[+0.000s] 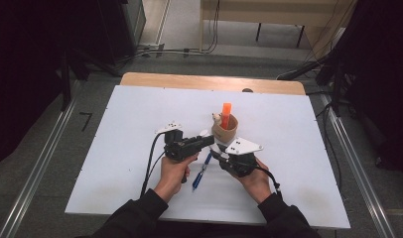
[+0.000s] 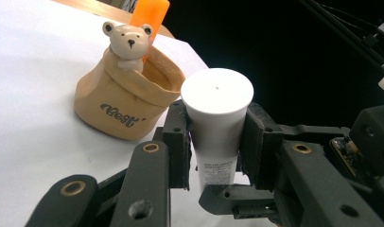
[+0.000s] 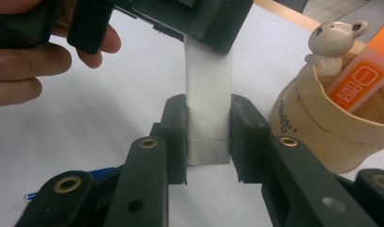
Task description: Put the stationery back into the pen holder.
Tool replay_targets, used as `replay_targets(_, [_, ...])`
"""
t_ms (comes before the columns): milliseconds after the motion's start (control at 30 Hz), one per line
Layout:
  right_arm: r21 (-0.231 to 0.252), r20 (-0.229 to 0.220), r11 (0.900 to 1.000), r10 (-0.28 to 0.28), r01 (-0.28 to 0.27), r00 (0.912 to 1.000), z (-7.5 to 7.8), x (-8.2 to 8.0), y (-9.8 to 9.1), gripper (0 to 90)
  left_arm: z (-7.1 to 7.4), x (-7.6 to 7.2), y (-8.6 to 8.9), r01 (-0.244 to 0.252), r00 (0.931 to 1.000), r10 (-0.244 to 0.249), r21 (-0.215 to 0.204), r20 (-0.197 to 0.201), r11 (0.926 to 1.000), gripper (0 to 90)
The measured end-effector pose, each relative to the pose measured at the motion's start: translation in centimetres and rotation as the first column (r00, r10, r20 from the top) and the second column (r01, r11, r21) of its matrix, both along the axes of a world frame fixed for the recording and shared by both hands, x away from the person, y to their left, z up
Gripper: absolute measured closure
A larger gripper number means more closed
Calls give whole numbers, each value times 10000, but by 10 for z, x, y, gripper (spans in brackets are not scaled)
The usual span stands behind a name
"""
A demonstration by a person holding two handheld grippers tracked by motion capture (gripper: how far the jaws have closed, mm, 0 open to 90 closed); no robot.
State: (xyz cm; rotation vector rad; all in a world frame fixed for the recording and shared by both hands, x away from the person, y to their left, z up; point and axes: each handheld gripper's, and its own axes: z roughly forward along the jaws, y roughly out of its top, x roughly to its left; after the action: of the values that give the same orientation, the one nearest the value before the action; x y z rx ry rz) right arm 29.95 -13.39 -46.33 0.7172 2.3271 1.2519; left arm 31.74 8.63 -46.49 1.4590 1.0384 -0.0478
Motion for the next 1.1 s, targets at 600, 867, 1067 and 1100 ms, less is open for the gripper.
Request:
replay_targets(600, [226,-1287,9910,-1280,1319,9834,-3,15,-12,338,16,13,-1,-881,9890,835,326,1224,9956,673])
replay_targets(867, [210,-1724,9860,-1594,1654,9720,-7,21,-15,309,25,23,-8,-1071,9846,1004,395,1432,9935,673])
replay_targets(1067, [130,-1778,9869,-1562,1610,9716,-8,21,-15,311,31,34,-15,-1186,9821,1081,607,1541,9911,672])
replay_targets(1100, [136,-1764,9868,-1565,1614,9718,-8,21,-15,311,32,36,-16,-1223,9817,1110,656,1545,9903,671])
